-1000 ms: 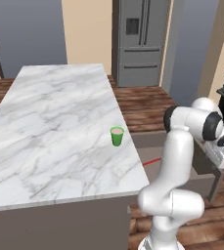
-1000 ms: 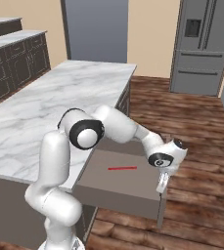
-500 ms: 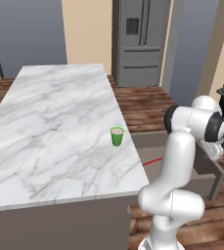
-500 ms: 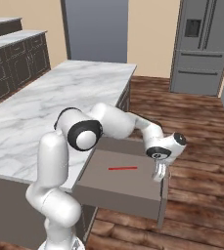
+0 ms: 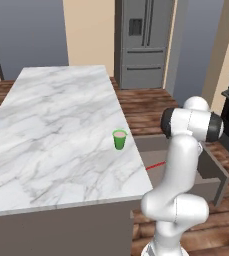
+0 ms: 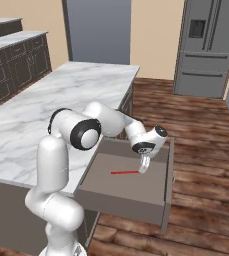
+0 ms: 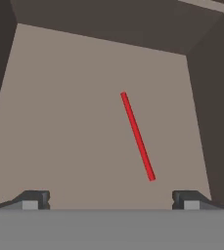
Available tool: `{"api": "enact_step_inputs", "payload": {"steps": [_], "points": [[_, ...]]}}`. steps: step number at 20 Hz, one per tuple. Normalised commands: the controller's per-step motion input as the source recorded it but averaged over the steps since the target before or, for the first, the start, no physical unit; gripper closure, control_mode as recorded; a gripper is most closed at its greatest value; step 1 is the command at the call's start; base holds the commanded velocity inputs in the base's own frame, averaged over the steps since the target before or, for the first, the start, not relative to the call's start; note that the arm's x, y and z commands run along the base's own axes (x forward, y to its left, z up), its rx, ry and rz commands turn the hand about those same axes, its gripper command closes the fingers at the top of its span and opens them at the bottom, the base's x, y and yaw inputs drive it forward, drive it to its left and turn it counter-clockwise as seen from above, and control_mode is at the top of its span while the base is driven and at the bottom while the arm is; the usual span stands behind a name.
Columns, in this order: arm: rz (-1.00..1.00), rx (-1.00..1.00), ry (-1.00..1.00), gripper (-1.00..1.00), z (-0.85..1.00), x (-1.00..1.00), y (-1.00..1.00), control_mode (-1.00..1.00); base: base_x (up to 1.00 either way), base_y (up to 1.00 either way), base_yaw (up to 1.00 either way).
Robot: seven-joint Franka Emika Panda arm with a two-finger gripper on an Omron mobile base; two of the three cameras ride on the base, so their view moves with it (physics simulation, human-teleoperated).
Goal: Pick up the straw from the left drawer and put it inside the smoothie cup.
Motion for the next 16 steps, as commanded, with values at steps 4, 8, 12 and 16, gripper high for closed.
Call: {"api": "enact_step_inputs", "payload": {"steps": [4,8,12,16], "points": [[0.06,-0.03,0.07,-1.0,-0.25,0.02,0.02,-1.0,0.0,0.0,0.0],[0.03,-0.06,0.11,-1.0,-0.46,0.15,0.22,-1.0,0.0,0.0,0.0],[0.0,-0.05,0.09,-1.0,-0.33,0.22,0.4,-1.0,0.0,0.0,0.0],[0.0,-0.01,0.07,-1.0,-0.05,0.26,0.34,-1.0,0.0,0.0,0.0]]}}
